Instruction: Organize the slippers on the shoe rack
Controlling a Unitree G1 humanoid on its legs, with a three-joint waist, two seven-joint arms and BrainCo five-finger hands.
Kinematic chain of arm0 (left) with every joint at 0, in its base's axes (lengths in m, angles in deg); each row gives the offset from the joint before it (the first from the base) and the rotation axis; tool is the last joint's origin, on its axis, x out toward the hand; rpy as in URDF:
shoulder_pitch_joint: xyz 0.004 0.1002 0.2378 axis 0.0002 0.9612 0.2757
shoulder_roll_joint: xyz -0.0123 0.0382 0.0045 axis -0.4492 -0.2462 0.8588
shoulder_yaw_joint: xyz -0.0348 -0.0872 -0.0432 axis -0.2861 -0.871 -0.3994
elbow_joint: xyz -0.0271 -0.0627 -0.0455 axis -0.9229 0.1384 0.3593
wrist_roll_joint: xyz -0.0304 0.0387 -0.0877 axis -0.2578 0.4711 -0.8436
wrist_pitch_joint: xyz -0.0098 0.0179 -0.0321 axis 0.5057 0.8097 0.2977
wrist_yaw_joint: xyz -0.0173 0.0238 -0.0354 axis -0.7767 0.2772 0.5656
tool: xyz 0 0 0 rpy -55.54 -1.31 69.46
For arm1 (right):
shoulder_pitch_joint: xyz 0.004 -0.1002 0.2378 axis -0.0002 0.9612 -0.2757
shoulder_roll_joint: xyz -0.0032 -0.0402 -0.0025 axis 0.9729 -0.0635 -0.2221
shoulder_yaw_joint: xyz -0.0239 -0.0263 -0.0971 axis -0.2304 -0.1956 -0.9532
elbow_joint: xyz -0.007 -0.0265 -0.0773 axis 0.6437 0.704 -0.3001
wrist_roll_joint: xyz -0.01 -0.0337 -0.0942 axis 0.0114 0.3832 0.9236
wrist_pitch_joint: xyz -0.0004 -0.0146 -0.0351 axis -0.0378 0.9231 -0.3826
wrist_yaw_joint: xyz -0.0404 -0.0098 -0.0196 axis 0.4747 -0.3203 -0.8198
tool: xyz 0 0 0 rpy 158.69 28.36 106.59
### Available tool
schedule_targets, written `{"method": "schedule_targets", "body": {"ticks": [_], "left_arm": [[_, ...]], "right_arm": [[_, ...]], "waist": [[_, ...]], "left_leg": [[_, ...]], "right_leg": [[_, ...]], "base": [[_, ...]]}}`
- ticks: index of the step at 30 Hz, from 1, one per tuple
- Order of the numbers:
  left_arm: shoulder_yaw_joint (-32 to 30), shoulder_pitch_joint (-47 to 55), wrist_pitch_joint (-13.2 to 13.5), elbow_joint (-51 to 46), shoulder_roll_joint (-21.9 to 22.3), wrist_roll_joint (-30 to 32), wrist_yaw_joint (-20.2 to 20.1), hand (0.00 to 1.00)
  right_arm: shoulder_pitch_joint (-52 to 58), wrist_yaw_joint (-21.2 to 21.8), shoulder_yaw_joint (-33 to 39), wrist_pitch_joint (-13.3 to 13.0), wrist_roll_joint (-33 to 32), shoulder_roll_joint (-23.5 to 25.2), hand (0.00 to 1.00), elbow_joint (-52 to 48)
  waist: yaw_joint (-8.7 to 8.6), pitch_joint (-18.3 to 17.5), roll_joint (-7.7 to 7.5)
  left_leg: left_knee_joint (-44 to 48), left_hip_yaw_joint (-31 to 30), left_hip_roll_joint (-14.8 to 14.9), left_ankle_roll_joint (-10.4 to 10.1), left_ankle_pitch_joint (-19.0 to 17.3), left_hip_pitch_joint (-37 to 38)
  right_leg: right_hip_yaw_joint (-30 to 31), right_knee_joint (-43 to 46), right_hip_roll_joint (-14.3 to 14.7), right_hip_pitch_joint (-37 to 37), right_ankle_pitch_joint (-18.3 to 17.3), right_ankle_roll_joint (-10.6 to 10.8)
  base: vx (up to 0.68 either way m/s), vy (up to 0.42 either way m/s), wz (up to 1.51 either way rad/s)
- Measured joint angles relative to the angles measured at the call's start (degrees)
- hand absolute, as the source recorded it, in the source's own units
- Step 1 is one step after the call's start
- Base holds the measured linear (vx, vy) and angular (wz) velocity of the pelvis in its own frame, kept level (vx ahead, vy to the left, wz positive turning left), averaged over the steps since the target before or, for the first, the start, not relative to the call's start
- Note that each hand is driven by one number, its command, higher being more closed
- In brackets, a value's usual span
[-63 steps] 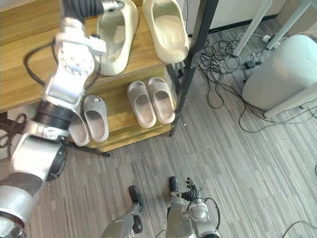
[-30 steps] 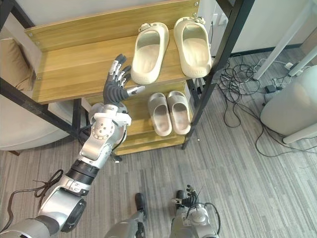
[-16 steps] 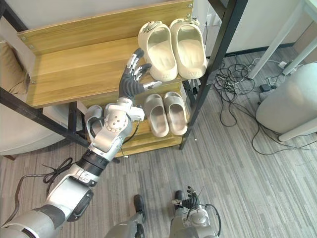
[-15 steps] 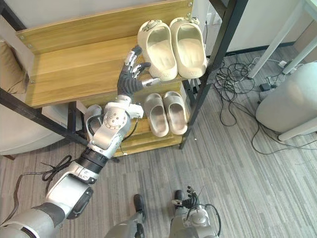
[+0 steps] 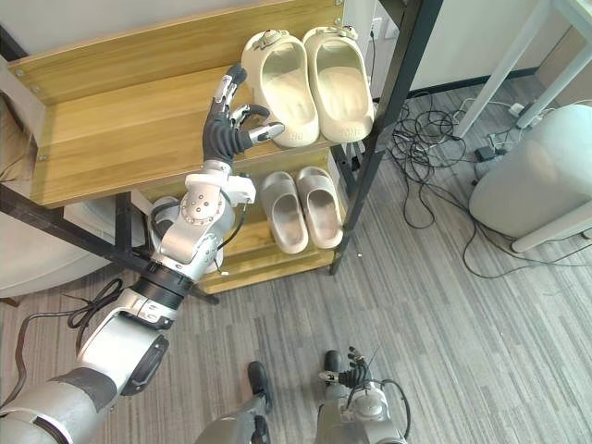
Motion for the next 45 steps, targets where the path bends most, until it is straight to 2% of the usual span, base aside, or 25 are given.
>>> {"method": "schedule_targets", "body": {"ticks": [3, 10, 16, 19, 23, 25, 28, 31, 34, 37, 42, 45], "left_arm": [[-2.0, 3.1, -0.1, 0.0, -0.1, 0.6, -0.1, 0.0], [-5.6, 7.7, -0.1, -1.3, -3.7, 2.4, -0.1, 0.0], [-5.5, 14.9, 0.0, -12.3, -4.3, 2.1, -0.4, 0.0], [-1.4, 16.6, 0.7, -19.7, -3.5, 1.1, -1.8, 0.0], [5.7, 22.8, 1.7, -28.5, 0.0, -0.3, -4.6, 0.0], [9.1, 27.7, 1.9, -33.3, 0.6, -2.4, -6.7, 0.0], [12.1, 32.4, 2.4, -36.9, 0.7, -4.3, -9.6, 0.0], [14.0, 38.8, 2.3, -37.7, 1.3, -5.6, -12.7, 0.0], [14.1, 46.6, 2.0, -34.8, 1.6, -6.9, -15.0, 0.0], [12.7, 53.3, 0.4, -24.6, 1.7, -6.2, -16.6, 0.0], [3.6, 59.5, -2.1, -1.8, 2.1, 0.7, -16.6, 0.0], [-1.8, 60.1, -2.4, 8.8, 2.2, 6.8, -16.3, 0.0]], "right_arm": [[0.0, 0.0, 0.5, 0.0, 0.0, 0.7, 0.0, 0.0], [-0.1, 0.1, 0.9, 0.2, 0.0, 1.1, 0.0, 0.1], [0.0, 0.2, 0.8, 0.6, 0.0, 1.1, 0.0, 0.3], [0.0, 0.3, 0.6, 0.6, 0.0, 1.1, 0.0, 0.4], [0.0, 0.4, -0.2, 0.6, 0.0, 1.1, 0.0, 2.4], [0.0, 0.6, -0.9, 1.0, 0.0, 1.0, 0.0, 3.0], [0.1, 0.6, -1.3, 1.1, 0.0, 1.0, 0.0, 3.1], [0.2, 0.6, -1.6, 1.2, 0.0, 1.1, 0.0, 4.9], [0.1, 0.6, -1.8, 1.4, 0.0, 1.1, 0.0, 5.2], [-0.1, 0.6, -1.7, 1.4, 0.0, 1.1, 0.0, 5.3], [0.4, 0.6, -1.2, 1.2, 0.0, 1.2, 0.0, 5.3], [2.4, 0.9, -1.0, 0.5, 0.0, 1.3, 0.0, 5.3]], "waist": [[-0.33, 0.0, -0.19], [0.56, 0.0, -0.33], [2.14, -0.3, -0.8], [2.99, -0.4, -0.79], [3.73, -2.6, -0.75], [4.66, -3.7, -0.68], [5.03, -5.1, -0.27], [6.46, -6.0, -0.17], [7.38, -6.4, -0.18], [7.92, -6.9, -0.46], [8.49, -7.0, -1.83], [8.67, -7.2, -3.2]], "left_leg": [[0.0, -0.6, 0.0, 0.0, 0.0, 1.1], [0.0, -2.5, 0.1, 0.0, 0.0, 1.3], [0.0, -3.9, 0.1, -0.3, -0.1, 1.7], [0.0, -4.8, 0.0, -0.3, -0.1, 2.0], [0.0, -6.8, -0.2, -0.3, -0.1, 2.1], [0.0, -7.2, -0.1, -0.7, -0.5, 3.0], [0.0, -8.8, -0.2, -0.8, -0.5, 3.1], [0.0, -10.1, -0.2, -0.9, -0.6, 3.9], [-0.1, -11.2, -0.3, -1.0, -0.6, 5.1], [-0.2, -12.7, -0.5, -1.1, -0.7, 5.7], [0.0, -13.3, -0.5, -1.4, -1.0, 6.5], [0.0, -13.3, -0.5, -1.7, -1.5, 8.0]], "right_leg": [[-0.9, 0.0, 0.1, 1.4, -0.1, 0.0], [-3.4, -0.1, 0.1, 2.9, -0.7, -0.1], [-4.5, 0.0, 0.0, 4.0, -0.8, -0.1], [-5.1, 0.0, -0.1, 4.9, -1.1, 0.0], [-7.1, 0.0, -0.1, 6.0, -1.9, 0.1], [-7.8, 0.0, 0.0, 7.1, -2.4, 0.1], [-9.3, 0.0, 0.0, 8.0, -3.2, 0.1], [-10.6, 0.0, 0.1, 9.6, -3.8, 0.1], [-12.2, 0.0, 0.2, 11.3, -4.4, 0.3], [-13.8, -0.1, 0.3, 12.8, -5.4, 0.7], [-14.3, 0.0, 0.5, 14.0, -6.2, 0.9], [-14.3, -0.1, 0.4, 15.5, -6.7, 0.8]], "base": [[0.01, 0.034, 0.12], [-0.01, 0.032, 0.17], [0.0, 0.029, 0.12], [0.0, 0.02, 0.13], [0.02, 0.017, 0.24], [0.02, 0.009, 0.17], [0.01, -0.008, 0.24], [0.01, -0.015, 0.25], [0.0, -0.023, 0.23], [-0.01, -0.016, 0.29], [0.0, -0.009, 0.08], [0.01, -0.002, 0.01]]}}
